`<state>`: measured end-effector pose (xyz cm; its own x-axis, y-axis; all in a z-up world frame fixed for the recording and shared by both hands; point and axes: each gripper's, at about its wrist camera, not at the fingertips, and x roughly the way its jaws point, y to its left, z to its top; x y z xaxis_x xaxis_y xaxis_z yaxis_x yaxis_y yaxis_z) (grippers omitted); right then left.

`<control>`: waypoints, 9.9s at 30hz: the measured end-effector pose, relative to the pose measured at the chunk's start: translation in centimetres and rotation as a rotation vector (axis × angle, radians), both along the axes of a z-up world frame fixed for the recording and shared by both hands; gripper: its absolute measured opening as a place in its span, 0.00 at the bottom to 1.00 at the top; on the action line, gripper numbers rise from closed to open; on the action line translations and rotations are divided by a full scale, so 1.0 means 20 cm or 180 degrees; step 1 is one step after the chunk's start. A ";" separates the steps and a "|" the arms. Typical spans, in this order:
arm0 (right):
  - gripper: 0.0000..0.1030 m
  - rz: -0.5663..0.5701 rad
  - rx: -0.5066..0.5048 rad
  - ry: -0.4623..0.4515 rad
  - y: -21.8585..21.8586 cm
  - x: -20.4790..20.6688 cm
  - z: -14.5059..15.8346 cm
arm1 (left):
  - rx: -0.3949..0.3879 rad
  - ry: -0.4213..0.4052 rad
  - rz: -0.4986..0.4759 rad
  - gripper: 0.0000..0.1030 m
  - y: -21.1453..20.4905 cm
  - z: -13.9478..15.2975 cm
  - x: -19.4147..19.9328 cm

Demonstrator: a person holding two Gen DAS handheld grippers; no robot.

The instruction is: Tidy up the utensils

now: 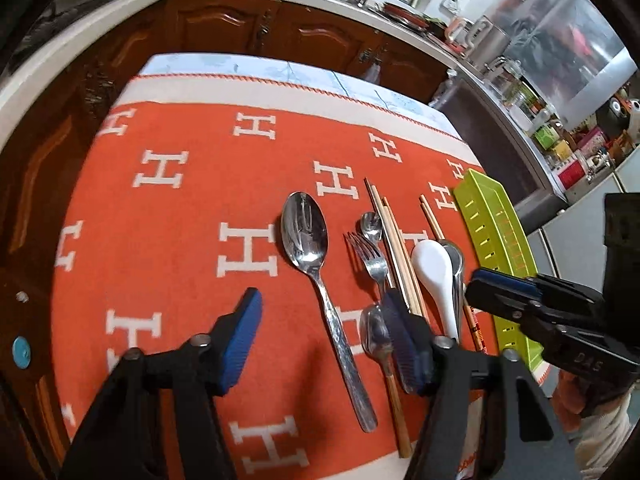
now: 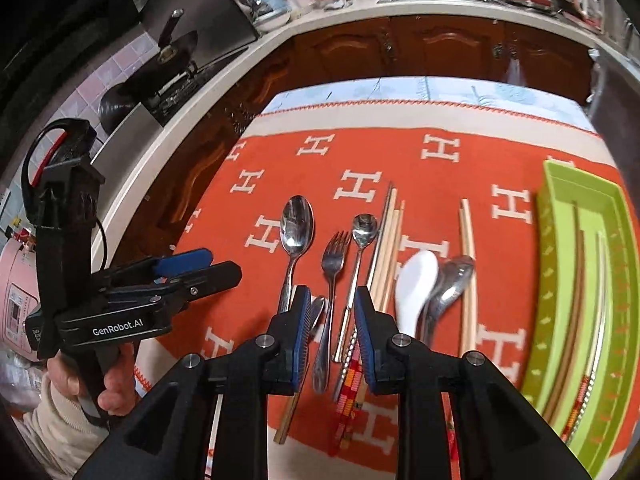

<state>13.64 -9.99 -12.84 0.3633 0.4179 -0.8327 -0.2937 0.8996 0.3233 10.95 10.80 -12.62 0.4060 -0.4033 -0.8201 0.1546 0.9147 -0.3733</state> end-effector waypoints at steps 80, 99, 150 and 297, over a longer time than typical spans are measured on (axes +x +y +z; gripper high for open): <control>0.02 -0.0239 0.0442 -0.0508 -0.41 -0.51 0.34 | -0.0832 -0.0609 -0.0511 0.03 -0.31 0.29 -0.17; 0.02 -0.1243 -0.0124 -0.0494 -1.29 -0.62 0.47 | -0.0666 -0.0397 -0.0862 0.03 -1.20 0.39 0.12; 0.29 -0.0685 0.0074 -0.0070 -0.88 -0.11 -0.01 | 0.0309 -0.0112 0.0105 0.40 -0.44 0.23 0.01; 0.05 -0.1220 0.0505 0.0322 -1.10 0.02 -0.41 | -0.0494 0.0515 0.0179 0.04 -1.46 -0.15 0.62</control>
<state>13.99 -31.90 -21.03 0.4370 0.3944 -0.8083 0.0925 0.8742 0.4766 23.38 -18.46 -15.71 0.2997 -0.5101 -0.8062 0.0316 0.8499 -0.5260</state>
